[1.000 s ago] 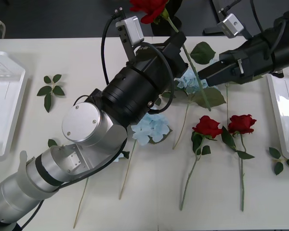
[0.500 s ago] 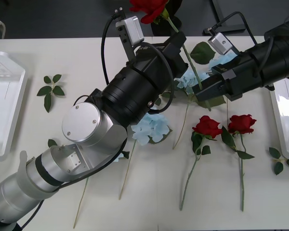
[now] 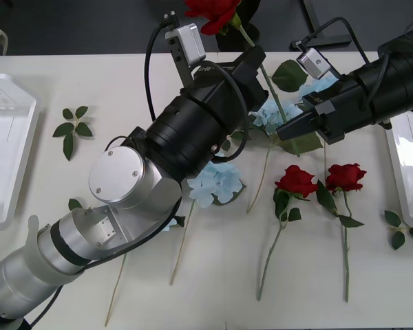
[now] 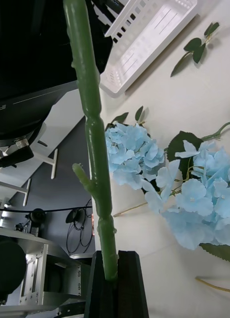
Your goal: Place the red flowers into the right box and the blue flowers into the left box. If a person shows an open palm, hand one flower to the person first, then continue sorting.
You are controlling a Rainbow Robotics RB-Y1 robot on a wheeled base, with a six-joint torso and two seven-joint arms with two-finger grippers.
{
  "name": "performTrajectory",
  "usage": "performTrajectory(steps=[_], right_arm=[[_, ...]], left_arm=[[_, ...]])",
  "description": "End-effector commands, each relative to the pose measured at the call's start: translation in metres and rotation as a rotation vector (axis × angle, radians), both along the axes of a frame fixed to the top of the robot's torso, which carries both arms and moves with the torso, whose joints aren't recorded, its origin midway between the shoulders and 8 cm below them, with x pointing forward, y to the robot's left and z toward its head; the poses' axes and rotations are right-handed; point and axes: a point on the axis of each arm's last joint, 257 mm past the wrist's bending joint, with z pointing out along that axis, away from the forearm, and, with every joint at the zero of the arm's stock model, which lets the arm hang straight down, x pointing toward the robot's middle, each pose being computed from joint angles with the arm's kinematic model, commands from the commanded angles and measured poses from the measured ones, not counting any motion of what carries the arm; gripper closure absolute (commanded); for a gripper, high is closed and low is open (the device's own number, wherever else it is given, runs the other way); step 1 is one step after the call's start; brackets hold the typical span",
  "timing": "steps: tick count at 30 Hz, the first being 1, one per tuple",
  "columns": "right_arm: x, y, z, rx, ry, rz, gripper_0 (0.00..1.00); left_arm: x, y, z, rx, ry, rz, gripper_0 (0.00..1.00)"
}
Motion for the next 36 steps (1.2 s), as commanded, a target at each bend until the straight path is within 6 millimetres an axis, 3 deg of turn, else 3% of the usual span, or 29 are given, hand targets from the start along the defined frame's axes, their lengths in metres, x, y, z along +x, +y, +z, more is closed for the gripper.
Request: performTrajectory(steps=[1,3,4,5,7,20,26,31,33,35,36], right_arm=[[-0.001,0.001,0.006,0.003,-0.026,0.009,1.00],[-0.001,0.002,0.007,0.004,-0.023,0.007,1.00],[-0.001,0.001,0.006,0.001,-0.022,0.008,1.00],[-0.001,0.001,0.006,0.001,-0.019,0.007,1.00],[-0.001,0.001,0.006,0.000,-0.018,0.005,1.00],[0.013,-0.016,0.006,-0.005,0.021,-0.068,1.00],[0.040,-0.048,-0.003,-0.058,0.021,-0.194,1.00],[0.075,-0.107,-0.022,-0.155,0.068,-0.415,1.00],[0.091,-0.156,-0.030,-0.239,0.051,-0.532,1.00],[0.097,-0.190,-0.037,-0.306,0.038,-0.594,1.00],[0.098,-0.221,-0.040,-0.350,0.044,-0.651,1.00]], left_arm=[[-0.011,-0.015,0.026,-0.028,-0.041,-0.032,1.00],[-0.011,-0.015,0.026,-0.028,-0.041,-0.032,0.99],[-0.011,-0.015,0.026,-0.028,-0.041,-0.032,0.90],[-0.011,-0.015,0.026,-0.028,-0.041,-0.032,0.42],[-0.011,-0.015,0.026,-0.028,-0.041,-0.032,0.00],[-0.011,-0.015,0.026,-0.028,-0.041,-0.032,0.00],[-0.011,-0.015,0.026,-0.028,-0.041,-0.032,0.00],[-0.011,-0.015,0.026,-0.028,-0.041,-0.032,0.00],[-0.009,-0.016,0.015,-0.013,-0.026,-0.029,0.00],[-0.008,-0.016,0.014,-0.008,-0.026,-0.030,0.00],[-0.007,-0.014,0.017,-0.001,-0.036,-0.030,0.00]])
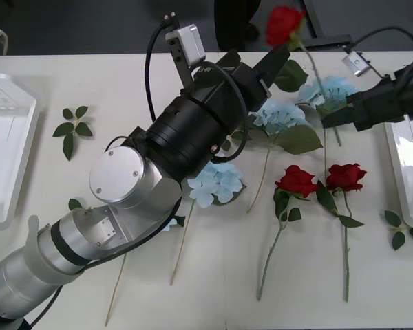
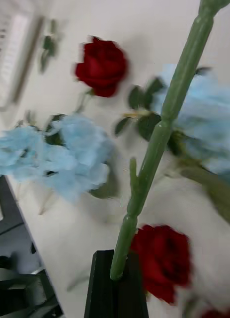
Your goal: Place the red flowers into the right box and the blue flowers into the left box. If a person shows an open palm, hand one flower to the person first, then continue sorting.
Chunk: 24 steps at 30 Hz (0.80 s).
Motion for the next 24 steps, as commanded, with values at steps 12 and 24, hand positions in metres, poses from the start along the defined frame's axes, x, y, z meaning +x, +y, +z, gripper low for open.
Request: performTrajectory(steps=[12,24], right_arm=[[-0.032,-0.318,-0.019,-0.294,0.100,-0.622,1.00],[-0.068,-0.387,-0.080,-0.438,0.110,-0.719,1.00]], left_arm=[[-0.005,0.074,0.022,0.028,0.040,-0.109,0.00],[0.005,0.196,-0.018,0.275,0.065,-0.189,0.00]])
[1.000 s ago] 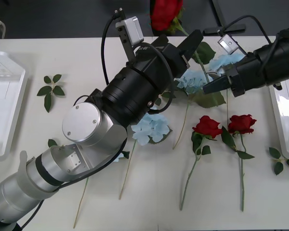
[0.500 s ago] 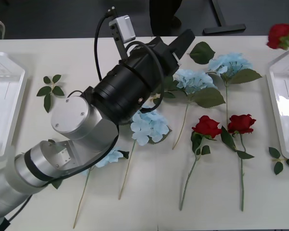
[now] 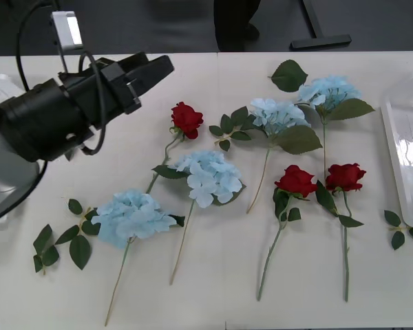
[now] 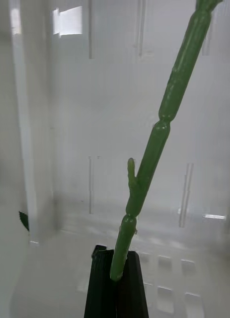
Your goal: Place the red flowers into the right box and the blue flowers into the left box. If a person shows an open palm, hand one flower to the person first, then continue sorting.
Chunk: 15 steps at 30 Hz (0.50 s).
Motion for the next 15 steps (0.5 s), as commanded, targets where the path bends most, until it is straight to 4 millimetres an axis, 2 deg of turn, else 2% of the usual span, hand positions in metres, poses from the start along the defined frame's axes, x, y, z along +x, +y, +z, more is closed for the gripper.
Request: performTrajectory(steps=[1,4,6,8,10,11,15], right_arm=[[0.001,-0.024,-0.018,-0.091,0.005,-0.055,1.00],[0.013,-0.020,-0.039,-0.112,0.006,-0.104,1.00],[0.023,-0.018,-0.046,-0.137,-0.002,-0.120,1.00],[0.023,-0.022,-0.055,-0.173,0.014,-0.132,1.00],[0.016,-0.027,-0.062,-0.197,0.041,-0.137,1.00],[0.014,-0.027,-0.063,-0.200,0.047,-0.133,1.00],[0.006,-0.033,-0.068,-0.220,0.068,-0.125,1.00]], left_arm=[[0.010,0.056,-0.012,0.089,0.044,-0.014,0.00],[0.004,0.084,-0.032,0.190,0.100,-0.038,0.00],[-0.003,0.100,-0.047,0.258,0.143,-0.043,0.00],[-0.014,0.119,-0.062,0.320,0.213,-0.050,0.00],[-0.034,0.140,-0.081,0.388,0.311,-0.067,0.00],[-0.040,0.144,-0.084,0.401,0.335,-0.071,0.00],[-0.089,0.171,-0.116,0.546,0.489,-0.069,0.00]])
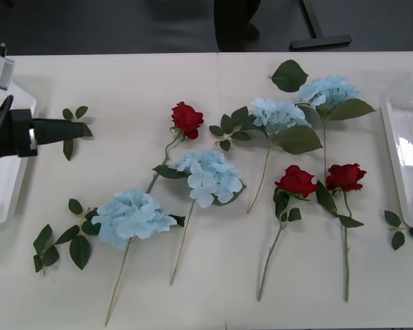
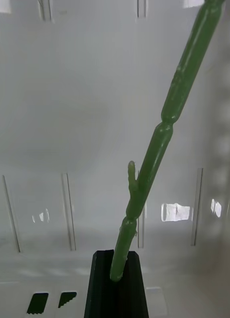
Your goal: Place the red flowers into the right box and the blue flowers into the left box. If a person shows an open palm, hand one flower to the person first, then continue sorting.
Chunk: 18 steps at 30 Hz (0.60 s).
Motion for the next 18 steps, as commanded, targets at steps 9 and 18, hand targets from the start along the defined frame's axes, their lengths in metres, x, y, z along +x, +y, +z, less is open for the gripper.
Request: performTrajectory(steps=[9,18], right_arm=[[-0.006,-0.008,-0.006,-0.039,0.019,0.014,0.34],[0.009,0.025,0.020,0.057,-0.008,0.084,0.08]], left_arm=[[-0.130,0.043,-0.091,0.409,0.357,0.099,0.00],[-0.153,0.026,-0.162,0.479,0.429,0.172,0.00]])
